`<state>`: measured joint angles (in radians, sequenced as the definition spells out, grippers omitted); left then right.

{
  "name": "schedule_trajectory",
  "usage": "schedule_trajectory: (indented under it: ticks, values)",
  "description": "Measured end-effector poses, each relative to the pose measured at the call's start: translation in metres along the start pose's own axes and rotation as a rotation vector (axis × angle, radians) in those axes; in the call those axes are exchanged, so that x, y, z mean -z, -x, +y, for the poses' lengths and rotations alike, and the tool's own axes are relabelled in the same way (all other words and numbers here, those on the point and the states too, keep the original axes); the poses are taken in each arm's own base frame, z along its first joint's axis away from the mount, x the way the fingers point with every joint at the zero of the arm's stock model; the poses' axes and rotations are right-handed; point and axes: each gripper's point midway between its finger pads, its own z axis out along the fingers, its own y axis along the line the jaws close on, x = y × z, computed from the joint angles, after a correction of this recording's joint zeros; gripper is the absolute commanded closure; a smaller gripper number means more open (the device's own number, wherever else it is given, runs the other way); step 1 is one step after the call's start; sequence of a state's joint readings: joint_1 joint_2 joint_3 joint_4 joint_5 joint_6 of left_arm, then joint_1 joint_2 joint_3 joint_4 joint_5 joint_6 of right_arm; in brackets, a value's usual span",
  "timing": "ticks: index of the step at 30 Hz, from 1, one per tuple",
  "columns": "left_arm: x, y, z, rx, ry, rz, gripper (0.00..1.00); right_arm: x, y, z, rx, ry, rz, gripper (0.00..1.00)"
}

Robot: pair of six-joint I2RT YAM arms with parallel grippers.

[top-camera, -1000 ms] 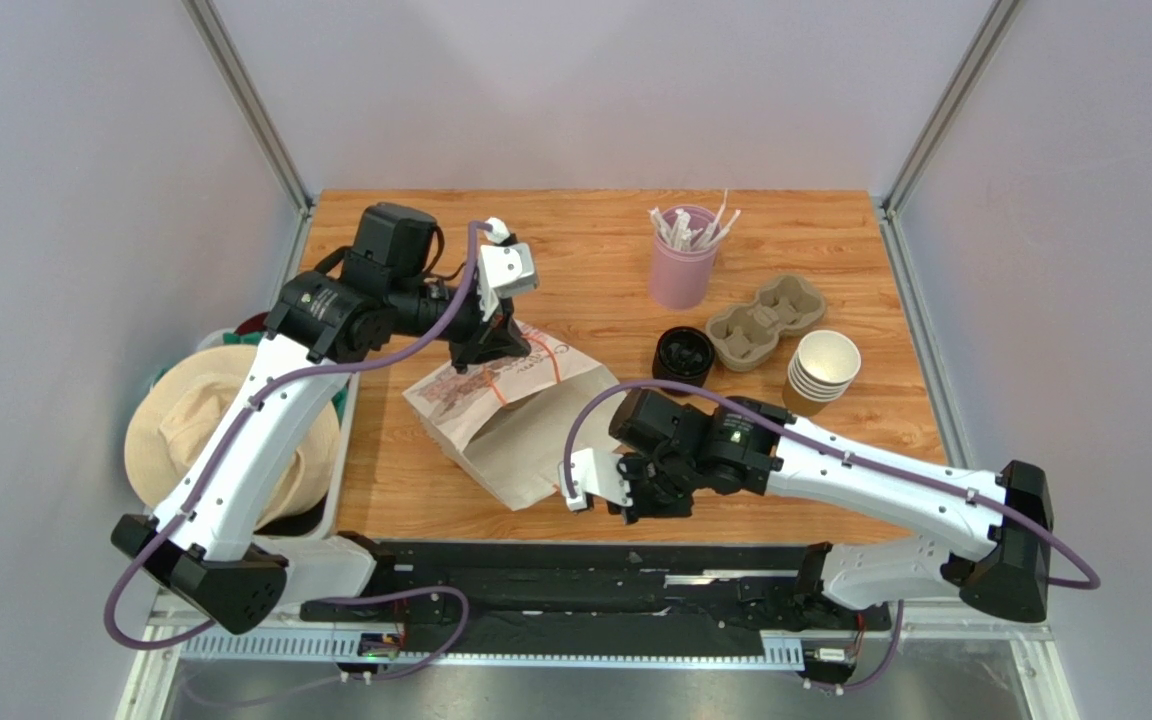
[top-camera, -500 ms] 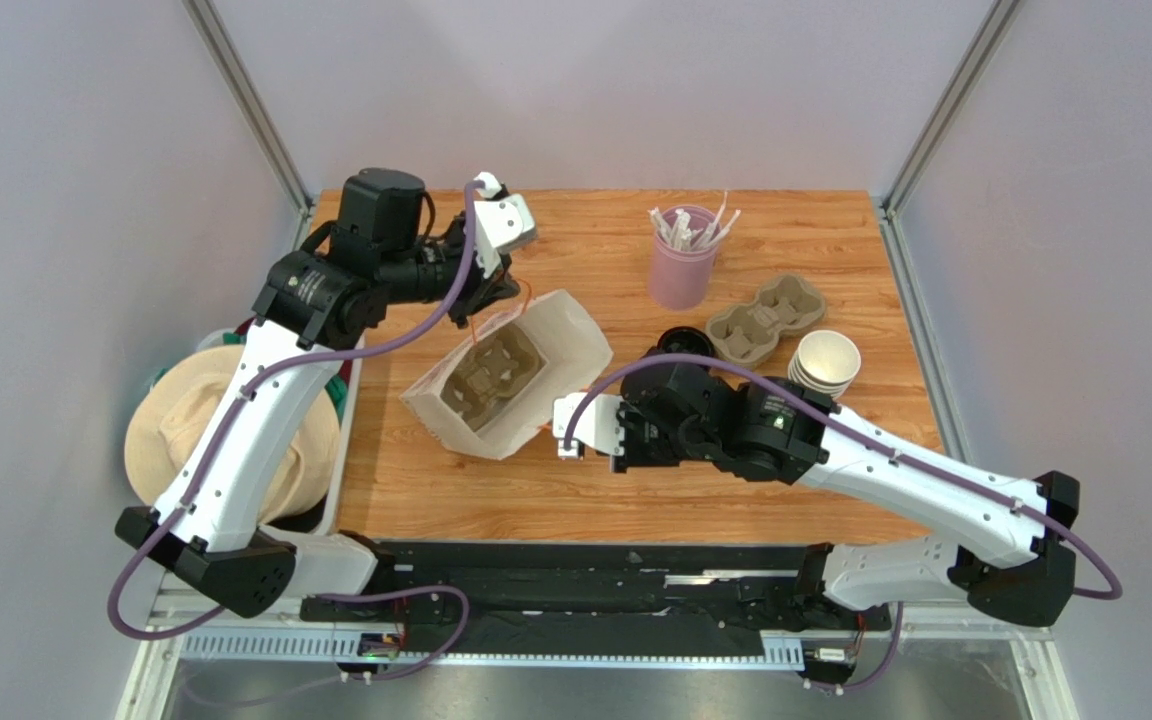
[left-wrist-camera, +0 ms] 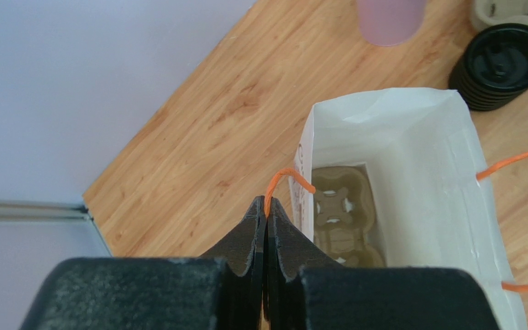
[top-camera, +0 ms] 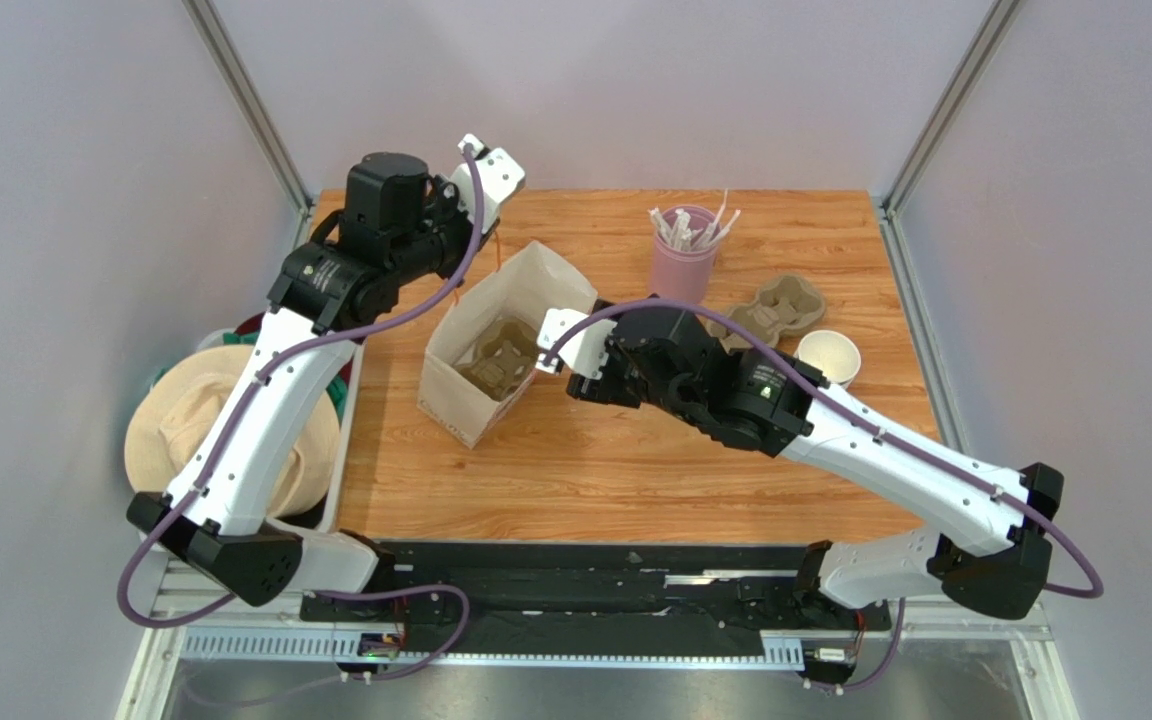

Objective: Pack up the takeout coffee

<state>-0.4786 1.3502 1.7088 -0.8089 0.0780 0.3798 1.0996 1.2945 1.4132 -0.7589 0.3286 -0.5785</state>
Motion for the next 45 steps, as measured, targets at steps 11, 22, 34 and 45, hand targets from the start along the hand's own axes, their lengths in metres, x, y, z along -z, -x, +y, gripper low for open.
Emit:
schedule_trajectory:
  ticks: [11, 22, 34, 45]
  values:
    - [-0.026, -0.031, 0.048, 0.086, 0.199, 0.121, 0.98, 0.025, 0.014, -0.099, -0.205, -0.26, -0.078, 0.26]
    - [-0.023, -0.036, 0.096, 0.185, 0.393, 0.164, 1.0, 0.055, -0.01, -0.156, -0.357, -0.414, -0.078, 0.25]
    - [-0.035, -0.061, 0.125, 0.237, 0.482, 0.236, 0.72, 0.062, -0.021, -0.162, -0.416, -0.433, -0.084, 0.25]
    - [-0.031, -0.049, 0.119, 0.254, 0.398, 0.164, 0.05, 0.044, -0.032, -0.146, -0.412, -0.384, -0.053, 0.24]
